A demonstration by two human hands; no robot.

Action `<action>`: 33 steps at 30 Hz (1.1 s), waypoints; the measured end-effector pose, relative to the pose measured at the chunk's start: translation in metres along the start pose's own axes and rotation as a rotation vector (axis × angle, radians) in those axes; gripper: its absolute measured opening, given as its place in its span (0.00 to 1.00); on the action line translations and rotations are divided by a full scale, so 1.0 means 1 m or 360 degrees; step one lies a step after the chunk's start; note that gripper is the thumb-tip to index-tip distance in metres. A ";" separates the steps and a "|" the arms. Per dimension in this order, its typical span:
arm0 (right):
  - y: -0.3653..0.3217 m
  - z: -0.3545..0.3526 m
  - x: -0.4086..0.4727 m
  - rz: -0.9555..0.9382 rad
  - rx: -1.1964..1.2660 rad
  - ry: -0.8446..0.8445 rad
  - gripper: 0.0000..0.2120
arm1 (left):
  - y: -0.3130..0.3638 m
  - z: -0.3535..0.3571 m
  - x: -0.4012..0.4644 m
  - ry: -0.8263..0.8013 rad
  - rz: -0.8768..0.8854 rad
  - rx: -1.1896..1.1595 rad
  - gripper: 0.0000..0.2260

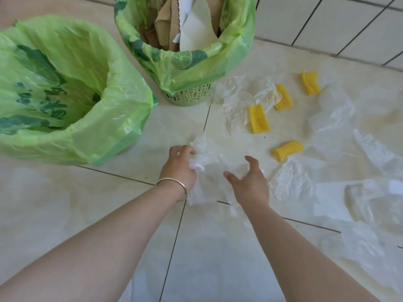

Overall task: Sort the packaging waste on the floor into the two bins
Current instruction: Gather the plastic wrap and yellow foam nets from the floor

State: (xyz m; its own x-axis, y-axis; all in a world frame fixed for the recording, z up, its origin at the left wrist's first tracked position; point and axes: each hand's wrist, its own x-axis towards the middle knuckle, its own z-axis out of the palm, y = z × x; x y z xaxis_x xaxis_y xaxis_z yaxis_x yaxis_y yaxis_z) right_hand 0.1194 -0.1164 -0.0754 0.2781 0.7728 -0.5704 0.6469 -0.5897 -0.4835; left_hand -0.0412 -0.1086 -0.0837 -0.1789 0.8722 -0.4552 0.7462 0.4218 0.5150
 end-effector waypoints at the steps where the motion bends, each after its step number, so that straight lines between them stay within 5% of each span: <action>1: 0.004 0.007 0.004 0.0005 -0.0123 -0.0052 0.33 | -0.002 0.007 0.002 -0.0093 0.0033 0.0044 0.23; 5: 0.013 0.035 0.013 0.0054 -0.0243 -0.0038 0.26 | -0.001 0.032 0.008 -0.0247 -0.0014 0.0124 0.34; 11: 0.018 0.052 0.017 -0.0176 -0.0333 0.0112 0.14 | 0.000 0.049 0.011 -0.0086 -0.0117 -0.0010 0.27; 16: 0.012 0.043 0.026 -0.0040 0.0190 0.0094 0.15 | 0.008 0.041 0.020 -0.0125 -0.0147 0.0076 0.07; 22: -0.029 0.025 0.022 0.0150 0.0734 0.0056 0.08 | 0.029 0.022 0.019 -0.0032 -0.0206 -0.0086 0.15; 25: -0.059 0.008 0.013 0.0121 0.0945 0.0122 0.05 | 0.040 -0.005 0.008 0.0103 -0.0300 -0.0468 0.14; 28: -0.089 -0.009 -0.005 -0.0109 0.0986 0.0213 0.04 | 0.056 -0.039 -0.005 0.0270 -0.0216 -0.0624 0.14; 33: -0.147 -0.030 -0.052 -0.0779 0.0883 0.0178 0.22 | 0.077 -0.098 -0.020 0.0398 -0.0172 -0.1132 0.11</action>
State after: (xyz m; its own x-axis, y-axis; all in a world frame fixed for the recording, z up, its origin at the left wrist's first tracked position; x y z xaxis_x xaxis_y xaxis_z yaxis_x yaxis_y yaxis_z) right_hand 0.0310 -0.0626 0.0453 0.1401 0.9791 -0.1473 0.2701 -0.1809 -0.9457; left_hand -0.0427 -0.0696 0.0361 -0.4308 0.8113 -0.3953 0.1386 0.4923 0.8593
